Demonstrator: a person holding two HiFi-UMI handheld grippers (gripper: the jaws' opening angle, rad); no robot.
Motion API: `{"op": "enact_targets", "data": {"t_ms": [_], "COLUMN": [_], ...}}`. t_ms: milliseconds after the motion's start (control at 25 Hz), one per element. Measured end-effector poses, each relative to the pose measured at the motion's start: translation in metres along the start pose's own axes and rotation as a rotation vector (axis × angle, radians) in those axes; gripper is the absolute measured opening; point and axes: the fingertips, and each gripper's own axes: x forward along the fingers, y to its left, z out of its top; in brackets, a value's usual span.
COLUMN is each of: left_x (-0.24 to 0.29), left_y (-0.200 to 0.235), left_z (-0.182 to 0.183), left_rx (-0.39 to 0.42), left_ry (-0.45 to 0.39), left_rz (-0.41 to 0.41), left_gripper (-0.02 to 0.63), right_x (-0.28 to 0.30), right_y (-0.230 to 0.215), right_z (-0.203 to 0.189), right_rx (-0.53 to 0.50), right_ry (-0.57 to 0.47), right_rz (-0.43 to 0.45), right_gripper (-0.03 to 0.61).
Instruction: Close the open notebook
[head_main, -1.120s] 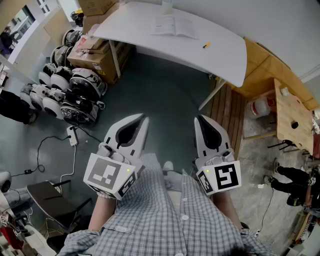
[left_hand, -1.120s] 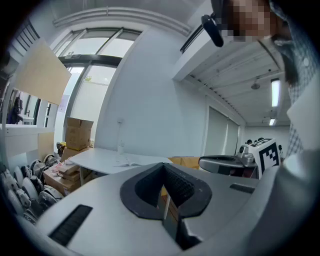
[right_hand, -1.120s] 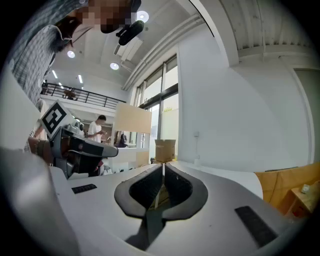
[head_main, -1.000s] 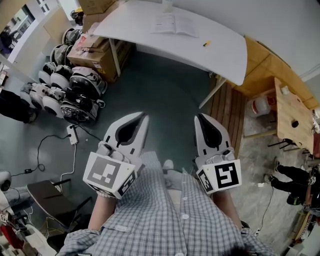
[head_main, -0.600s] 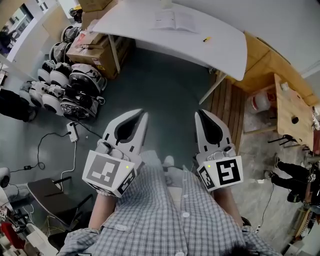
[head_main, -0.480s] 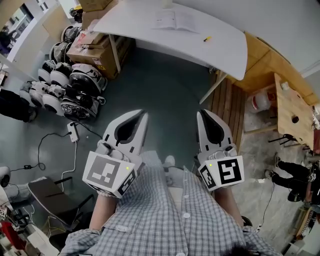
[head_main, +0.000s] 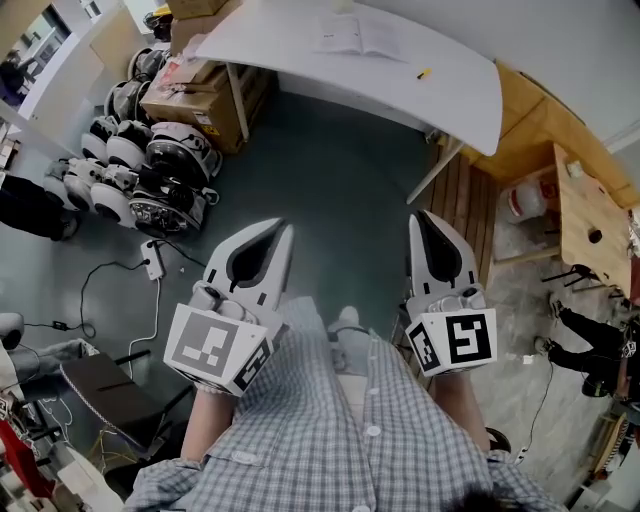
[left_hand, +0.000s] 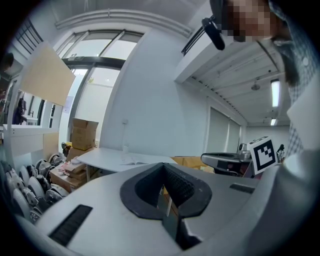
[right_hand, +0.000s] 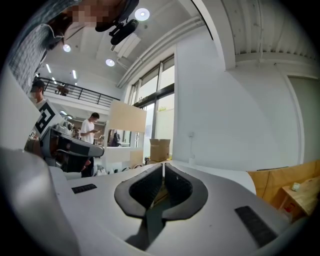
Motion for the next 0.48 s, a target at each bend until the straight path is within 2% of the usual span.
{"op": "enact_targets", "data": {"t_ms": [480], "left_x": [-0.031], "left_y": [0.019], "left_z": [0.0], "left_rx": [0.001], "left_ry": [-0.029], "left_rz": [0.029], "left_gripper": [0.005], "right_x": [-0.002], "right_y": [0.018], "right_z": [0.011], "right_rx": [-0.034], "right_ry": [-0.041], "right_rz": [-0.014], "right_gripper": [0.028]}}
